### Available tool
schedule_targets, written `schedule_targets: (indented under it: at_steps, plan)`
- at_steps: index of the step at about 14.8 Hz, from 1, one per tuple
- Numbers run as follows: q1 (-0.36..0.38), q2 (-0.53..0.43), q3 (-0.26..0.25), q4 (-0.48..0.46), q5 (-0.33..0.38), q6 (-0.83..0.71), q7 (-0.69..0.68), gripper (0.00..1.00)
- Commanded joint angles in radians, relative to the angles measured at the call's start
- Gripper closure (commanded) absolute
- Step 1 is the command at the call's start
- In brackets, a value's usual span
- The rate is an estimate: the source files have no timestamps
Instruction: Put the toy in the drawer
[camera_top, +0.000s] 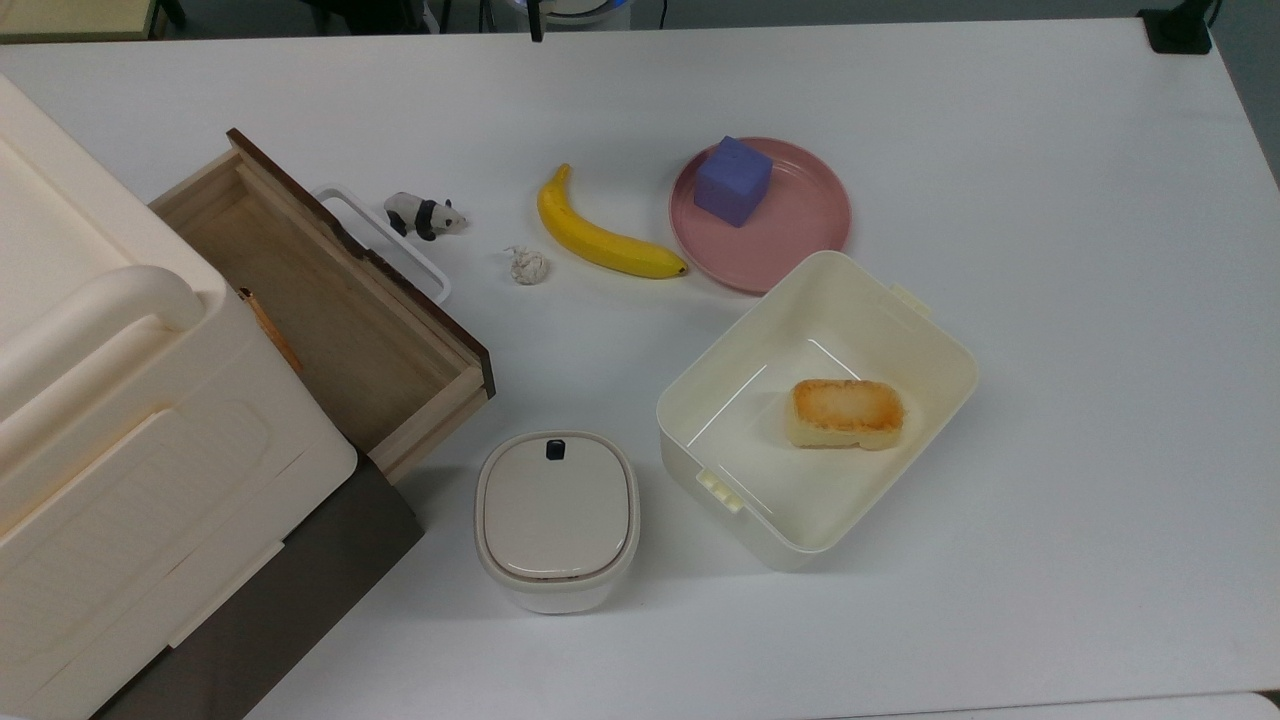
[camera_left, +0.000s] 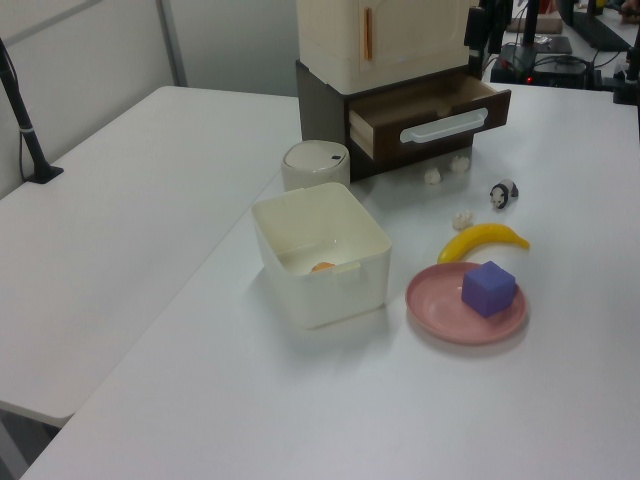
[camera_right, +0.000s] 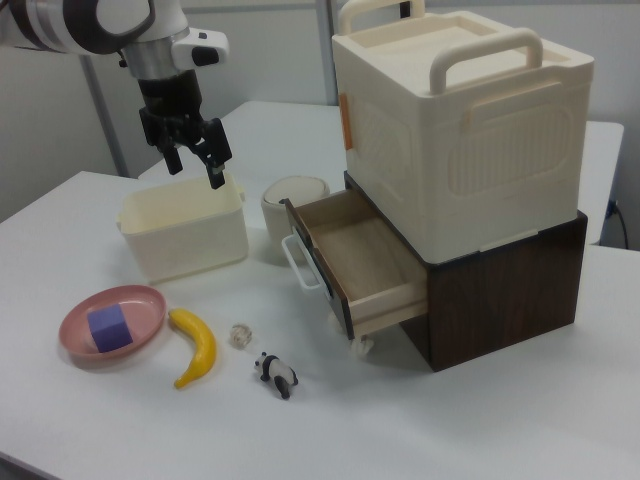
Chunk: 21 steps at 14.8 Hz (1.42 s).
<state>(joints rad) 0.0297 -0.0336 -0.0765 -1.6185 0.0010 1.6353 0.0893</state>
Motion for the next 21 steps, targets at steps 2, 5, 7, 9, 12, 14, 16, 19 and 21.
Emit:
schedule_targets:
  at_steps: [2,5,7,9,12,14,16,19,21]
  plan:
    - [0.004,-0.014,-0.011,-0.029,-0.037,-0.116,-0.167,0.00]
    - [-0.014,-0.017,-0.011,-0.073,-0.128,-0.137,-0.295,0.00]
    - [-0.040,-0.019,-0.009,-0.130,-0.139,-0.083,-0.327,0.00]
    - [-0.045,-0.029,-0.011,-0.208,-0.142,-0.003,-0.319,0.00]
    - [-0.047,-0.031,-0.011,-0.299,-0.164,0.070,-0.300,0.00]
    - [-0.047,-0.031,-0.009,-0.368,-0.168,0.150,-0.243,0.00]
    - [-0.044,-0.026,-0.005,-0.434,-0.200,0.224,-0.200,0.00]
    - [-0.033,0.006,-0.003,-0.530,-0.242,0.374,-0.104,0.00]
    - [-0.028,0.043,-0.002,-0.572,-0.292,0.471,-0.007,0.00]
